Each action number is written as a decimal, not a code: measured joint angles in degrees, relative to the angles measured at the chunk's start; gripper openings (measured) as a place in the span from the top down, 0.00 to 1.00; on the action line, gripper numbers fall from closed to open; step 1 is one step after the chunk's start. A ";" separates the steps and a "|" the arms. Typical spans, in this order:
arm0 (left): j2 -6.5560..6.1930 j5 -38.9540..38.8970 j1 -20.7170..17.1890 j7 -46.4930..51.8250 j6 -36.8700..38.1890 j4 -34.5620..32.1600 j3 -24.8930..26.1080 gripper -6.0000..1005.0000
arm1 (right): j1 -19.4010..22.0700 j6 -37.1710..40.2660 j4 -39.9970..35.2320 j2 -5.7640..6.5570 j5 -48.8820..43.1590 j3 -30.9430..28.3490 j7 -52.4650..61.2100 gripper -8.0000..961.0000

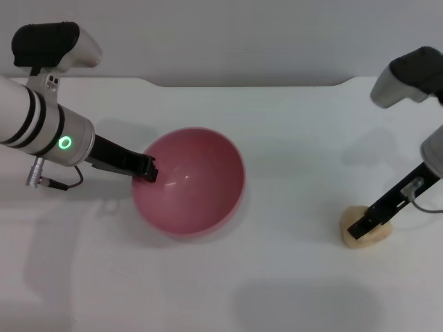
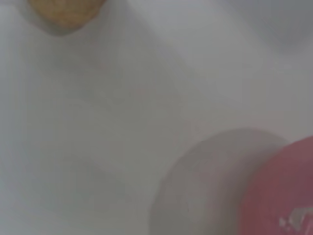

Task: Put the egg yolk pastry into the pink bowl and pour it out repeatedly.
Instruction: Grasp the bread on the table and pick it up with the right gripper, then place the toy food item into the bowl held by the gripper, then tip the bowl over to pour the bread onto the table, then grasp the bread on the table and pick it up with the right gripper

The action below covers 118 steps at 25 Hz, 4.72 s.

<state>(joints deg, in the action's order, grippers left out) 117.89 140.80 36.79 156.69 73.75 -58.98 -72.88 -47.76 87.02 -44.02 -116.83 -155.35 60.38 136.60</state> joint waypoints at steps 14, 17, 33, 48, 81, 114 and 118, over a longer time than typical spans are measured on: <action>-0.03 0.01 0.04 0.01 0.08 0.00 0.02 1.00 | 1.98 -0.45 -4.57 -0.24 0.26 -4.52 -1.43 0.69; 0.03 0.01 0.04 -0.12 0.08 0.00 -0.05 1.00 | 1.92 0.23 -5.75 -0.22 0.88 -6.91 -2.56 0.72; 0.50 -0.63 1.56 0.46 -0.17 0.42 -5.25 1.00 | -4.04 6.18 -18.38 -0.83 17.25 -8.56 -8.42 0.85; 0.16 -2.31 5.02 0.62 -1.33 -0.45 -6.80 1.00 | -1.31 7.05 -20.16 -2.17 23.71 6.10 -12.23 0.91; 1.06 1.35 -15.52 -29.70 -124.08 10.78 -63.60 1.00 | 17.40 6.81 -20.09 -2.18 26.00 -42.33 -16.18 0.41; 0.26 -8.59 -2.07 -22.60 -47.82 2.83 -19.97 1.00 | 16.10 6.79 -13.36 -1.94 26.26 -34.83 -23.67 0.41; -0.12 -8.11 0.62 -21.89 -23.70 0.31 -3.25 1.00 | 15.05 6.82 -12.89 -2.04 26.60 -29.23 -23.77 0.41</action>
<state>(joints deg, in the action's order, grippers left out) 117.77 132.69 37.41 134.80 50.05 -58.67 -76.12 -32.71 93.84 -56.90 -118.86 -128.75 31.16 112.83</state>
